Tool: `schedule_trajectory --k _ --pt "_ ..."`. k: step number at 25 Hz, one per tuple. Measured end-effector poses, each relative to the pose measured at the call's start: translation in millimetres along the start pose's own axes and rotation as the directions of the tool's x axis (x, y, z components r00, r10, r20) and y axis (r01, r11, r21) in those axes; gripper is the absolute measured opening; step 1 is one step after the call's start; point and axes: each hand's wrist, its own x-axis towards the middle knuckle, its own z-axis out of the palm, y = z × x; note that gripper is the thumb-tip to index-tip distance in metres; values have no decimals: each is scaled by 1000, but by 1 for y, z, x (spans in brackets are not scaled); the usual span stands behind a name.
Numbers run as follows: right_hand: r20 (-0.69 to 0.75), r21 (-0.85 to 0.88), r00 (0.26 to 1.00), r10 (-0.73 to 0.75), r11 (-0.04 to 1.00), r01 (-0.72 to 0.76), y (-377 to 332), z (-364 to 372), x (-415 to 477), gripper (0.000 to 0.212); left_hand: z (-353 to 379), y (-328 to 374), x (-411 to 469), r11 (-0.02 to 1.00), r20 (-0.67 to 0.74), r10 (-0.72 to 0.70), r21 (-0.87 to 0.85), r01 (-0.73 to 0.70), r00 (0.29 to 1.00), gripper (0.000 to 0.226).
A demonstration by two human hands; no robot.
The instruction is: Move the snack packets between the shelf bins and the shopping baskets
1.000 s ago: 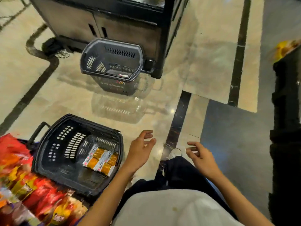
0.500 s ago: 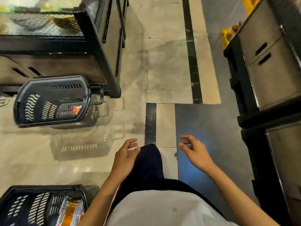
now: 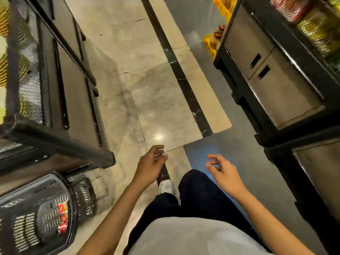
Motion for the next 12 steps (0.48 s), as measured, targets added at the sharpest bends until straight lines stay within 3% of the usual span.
schedule_trajectory --k 6,12 --pt "-188 127 969 161 982 -138 -15 -42 90 28 5 99 153 984 186 131 99 -151 974 32" --pt "-261 193 953 153 976 -104 -68 -105 226 21 12 162 276 986 207 104 108 -128 973 25"
